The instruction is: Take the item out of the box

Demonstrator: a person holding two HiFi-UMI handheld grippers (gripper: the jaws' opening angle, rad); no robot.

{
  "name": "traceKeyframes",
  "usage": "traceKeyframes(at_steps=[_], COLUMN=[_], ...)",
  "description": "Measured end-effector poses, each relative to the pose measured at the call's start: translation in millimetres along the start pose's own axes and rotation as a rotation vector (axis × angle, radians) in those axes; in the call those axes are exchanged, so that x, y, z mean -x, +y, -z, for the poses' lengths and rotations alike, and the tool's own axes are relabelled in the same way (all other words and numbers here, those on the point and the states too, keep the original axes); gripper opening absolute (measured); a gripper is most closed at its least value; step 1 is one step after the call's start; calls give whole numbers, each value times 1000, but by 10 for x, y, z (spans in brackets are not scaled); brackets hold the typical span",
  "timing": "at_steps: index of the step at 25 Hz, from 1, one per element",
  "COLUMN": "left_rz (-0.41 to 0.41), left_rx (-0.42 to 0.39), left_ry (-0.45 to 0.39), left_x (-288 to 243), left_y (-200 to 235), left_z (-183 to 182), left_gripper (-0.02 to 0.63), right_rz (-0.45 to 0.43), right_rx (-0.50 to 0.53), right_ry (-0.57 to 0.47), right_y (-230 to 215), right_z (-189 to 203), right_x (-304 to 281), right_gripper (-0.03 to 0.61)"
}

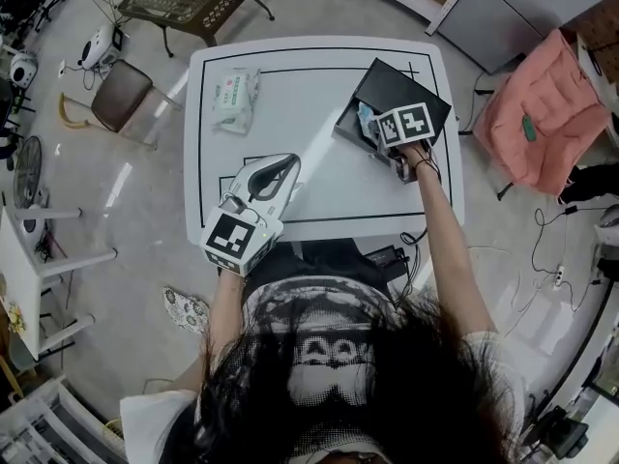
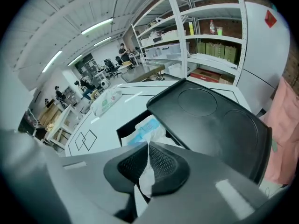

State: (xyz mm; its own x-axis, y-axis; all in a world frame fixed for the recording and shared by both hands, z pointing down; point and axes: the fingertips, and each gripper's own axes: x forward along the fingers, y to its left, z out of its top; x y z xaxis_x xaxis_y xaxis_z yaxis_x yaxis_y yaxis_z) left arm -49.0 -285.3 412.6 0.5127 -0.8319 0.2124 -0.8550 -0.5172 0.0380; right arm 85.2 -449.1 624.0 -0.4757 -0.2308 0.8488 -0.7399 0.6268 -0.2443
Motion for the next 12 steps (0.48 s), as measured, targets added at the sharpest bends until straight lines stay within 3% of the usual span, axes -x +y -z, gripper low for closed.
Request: traceKeyframes(at_steps=[5, 12], left_rz=[11, -12], left_rx=[7, 4], left_ry=[5, 6], left_x=[-47, -62], left_y=[-94, -154], left_z=[16, 3], left_gripper=[0, 0], right_rz=[-46, -97], right_rx=[18, 19], right_ry=[-37, -216], right_y=[163, 478], right_z=[55, -53], right_x=[245, 714], right_gripper=[11, 11])
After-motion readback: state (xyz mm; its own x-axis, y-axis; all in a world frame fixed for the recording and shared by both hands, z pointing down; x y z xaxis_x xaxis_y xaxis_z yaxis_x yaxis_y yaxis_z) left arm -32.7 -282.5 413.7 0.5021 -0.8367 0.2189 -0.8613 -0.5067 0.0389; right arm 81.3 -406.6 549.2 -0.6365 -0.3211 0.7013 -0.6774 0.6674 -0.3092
